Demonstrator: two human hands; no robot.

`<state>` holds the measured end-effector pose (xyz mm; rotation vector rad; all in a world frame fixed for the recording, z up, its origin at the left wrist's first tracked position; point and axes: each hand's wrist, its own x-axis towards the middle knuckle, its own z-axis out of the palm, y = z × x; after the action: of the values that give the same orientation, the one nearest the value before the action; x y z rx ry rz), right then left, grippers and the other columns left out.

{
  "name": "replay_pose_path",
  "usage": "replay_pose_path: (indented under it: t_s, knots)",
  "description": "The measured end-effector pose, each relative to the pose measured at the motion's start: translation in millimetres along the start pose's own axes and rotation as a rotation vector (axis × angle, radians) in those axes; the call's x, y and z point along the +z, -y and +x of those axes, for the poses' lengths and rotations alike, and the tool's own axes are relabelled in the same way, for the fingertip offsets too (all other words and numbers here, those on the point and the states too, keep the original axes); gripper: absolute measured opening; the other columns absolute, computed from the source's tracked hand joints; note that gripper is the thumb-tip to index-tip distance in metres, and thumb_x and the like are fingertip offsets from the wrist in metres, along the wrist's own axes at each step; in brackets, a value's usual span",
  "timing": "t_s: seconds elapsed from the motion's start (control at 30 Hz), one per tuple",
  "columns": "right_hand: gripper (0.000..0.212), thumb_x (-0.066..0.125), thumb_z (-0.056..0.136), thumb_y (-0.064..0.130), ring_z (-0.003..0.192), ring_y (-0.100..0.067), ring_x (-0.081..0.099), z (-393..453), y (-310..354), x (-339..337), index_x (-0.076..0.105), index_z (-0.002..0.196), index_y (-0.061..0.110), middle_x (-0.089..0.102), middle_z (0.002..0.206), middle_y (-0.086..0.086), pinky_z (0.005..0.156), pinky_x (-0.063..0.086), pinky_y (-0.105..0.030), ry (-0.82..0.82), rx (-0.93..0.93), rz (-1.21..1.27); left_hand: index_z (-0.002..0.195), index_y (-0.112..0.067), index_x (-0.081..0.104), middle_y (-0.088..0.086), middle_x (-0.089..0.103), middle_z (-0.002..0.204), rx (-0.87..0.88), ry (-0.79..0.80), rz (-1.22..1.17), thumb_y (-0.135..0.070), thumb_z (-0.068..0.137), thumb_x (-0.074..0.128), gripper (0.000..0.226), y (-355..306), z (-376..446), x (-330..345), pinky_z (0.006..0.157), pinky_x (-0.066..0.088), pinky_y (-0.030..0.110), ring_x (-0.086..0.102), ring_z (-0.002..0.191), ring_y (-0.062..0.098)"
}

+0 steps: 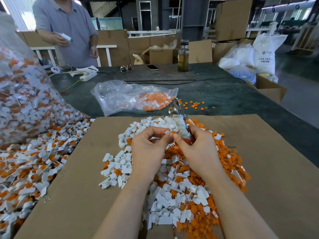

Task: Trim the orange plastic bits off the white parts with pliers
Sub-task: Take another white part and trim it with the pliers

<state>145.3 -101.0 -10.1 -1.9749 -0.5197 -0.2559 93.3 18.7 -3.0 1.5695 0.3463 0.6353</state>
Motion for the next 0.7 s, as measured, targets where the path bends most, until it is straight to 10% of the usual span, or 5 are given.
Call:
replay_pose_path:
  t_s: [0.37, 0.7]
  knots:
    - [0.019, 0.065, 0.089, 0.039, 0.058, 0.003, 0.053, 0.1, -0.1, 1.9, 0.055, 0.074, 0.031, 0.054, 0.058, 0.016, 0.047, 0.037, -0.015, 0.007, 0.031, 0.004, 0.076, -0.029, 0.072, -0.014, 0.073, 0.075, 0.047, -0.031, 0.057, -0.015, 0.08, 0.082, 0.017, 3.0, 0.2, 1.7, 0.062, 0.054, 0.014, 0.071, 0.069, 0.007]
    - [0.017, 0.066, 0.088, 0.034, 0.079, -0.009, 0.06, -0.2, 0.0, -14.4, 0.061, 0.099, 0.023, 0.063, 0.086, 0.007, 0.07, 0.049, -0.032, 0.35, 0.051, -0.026, 0.079, -0.021, 0.075, 0.001, 0.075, 0.077, -0.001, -0.045, -0.306, -0.006, 0.08, 0.077, 0.014, 5.0, 12.7, -16.8, 0.072, 0.059, 0.023, 0.075, 0.073, 0.018]
